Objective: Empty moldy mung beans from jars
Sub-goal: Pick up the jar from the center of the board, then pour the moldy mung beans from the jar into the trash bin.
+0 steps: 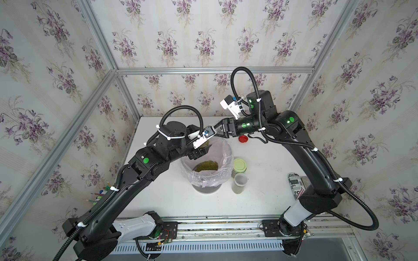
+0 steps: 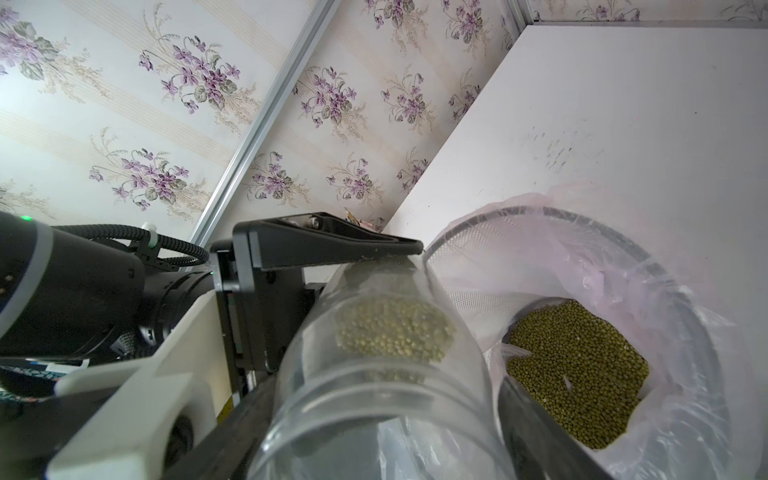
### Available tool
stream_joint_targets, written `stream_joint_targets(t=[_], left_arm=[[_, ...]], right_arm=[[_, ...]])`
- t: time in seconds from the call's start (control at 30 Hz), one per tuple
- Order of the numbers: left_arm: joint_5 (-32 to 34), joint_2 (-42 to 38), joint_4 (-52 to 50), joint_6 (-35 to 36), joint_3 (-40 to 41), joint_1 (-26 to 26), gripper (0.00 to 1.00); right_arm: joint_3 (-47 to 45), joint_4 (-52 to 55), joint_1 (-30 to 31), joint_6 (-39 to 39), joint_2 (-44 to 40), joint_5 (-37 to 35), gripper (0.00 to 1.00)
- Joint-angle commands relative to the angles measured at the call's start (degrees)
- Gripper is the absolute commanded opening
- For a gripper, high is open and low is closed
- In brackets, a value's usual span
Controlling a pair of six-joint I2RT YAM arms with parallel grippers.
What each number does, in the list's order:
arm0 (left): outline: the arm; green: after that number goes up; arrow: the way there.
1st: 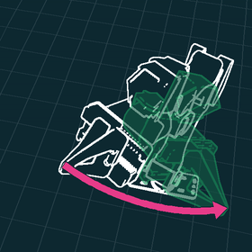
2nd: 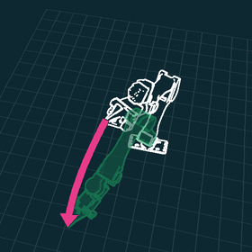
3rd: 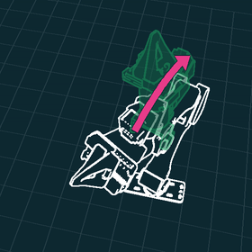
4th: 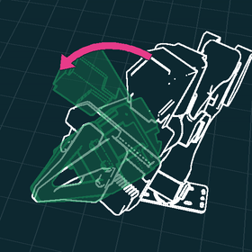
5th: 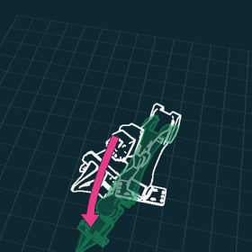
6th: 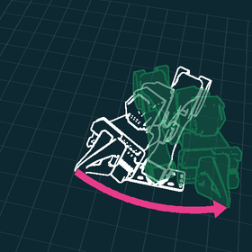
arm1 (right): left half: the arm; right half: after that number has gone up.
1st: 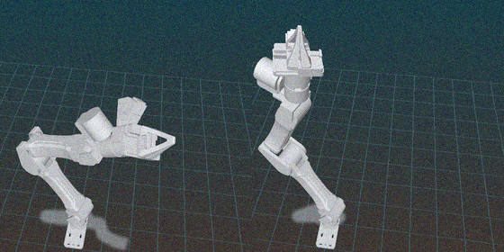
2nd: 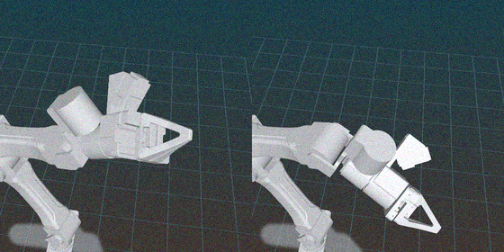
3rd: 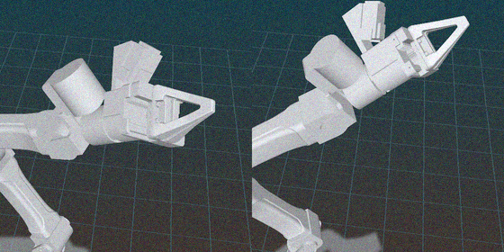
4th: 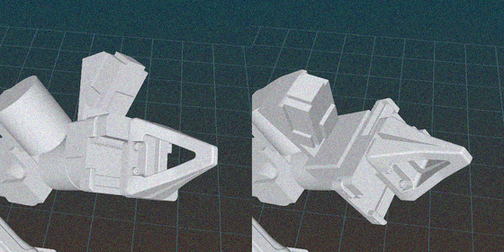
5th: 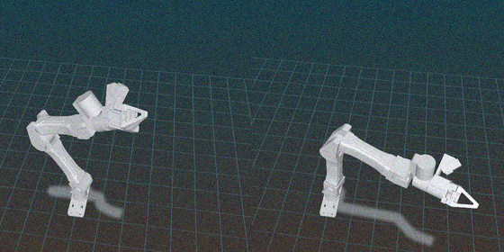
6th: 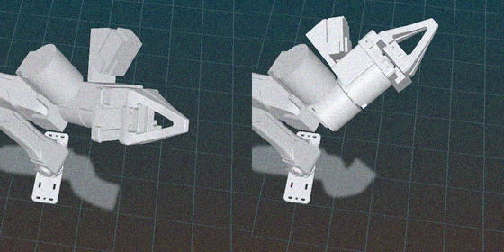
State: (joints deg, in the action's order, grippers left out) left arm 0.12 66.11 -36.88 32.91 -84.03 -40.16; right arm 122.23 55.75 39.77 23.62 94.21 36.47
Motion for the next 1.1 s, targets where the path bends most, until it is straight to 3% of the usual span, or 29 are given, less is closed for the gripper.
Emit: stream_joint_targets(t=[0.0,0.33,0.5,0.8,1.07], left_arm=[[0.11,-0.08,2.12,0.23,-0.08,-0.15,0.46],[1.52,-0.53,2.39,1.08,0.27,-0.35,0.45],[5.23,-1.49,2.25,2.88,0.45,-0.40,0.45],[13.95,-2.74,0.87,8.93,-0.03,-0.44,0.43],[19.11,-3.87,-0.03,17.71,0.95,-0.44,0.40]], right_arm=[[1.51,-0.57,-0.12,0.11,0.56,-1.65,0.80],[6.20,-0.56,-2.14,1.47,1.33,-1.70,0.81],[7.33,-0.08,-4.86,1.96,0.96,-3.51,0.81],[5.82,-0.41,-8.14,1.70,-1.41,-13.34,0.81],[2.41,-1.33,-8.13,1.58,-2.20,-15.96,0.81]])
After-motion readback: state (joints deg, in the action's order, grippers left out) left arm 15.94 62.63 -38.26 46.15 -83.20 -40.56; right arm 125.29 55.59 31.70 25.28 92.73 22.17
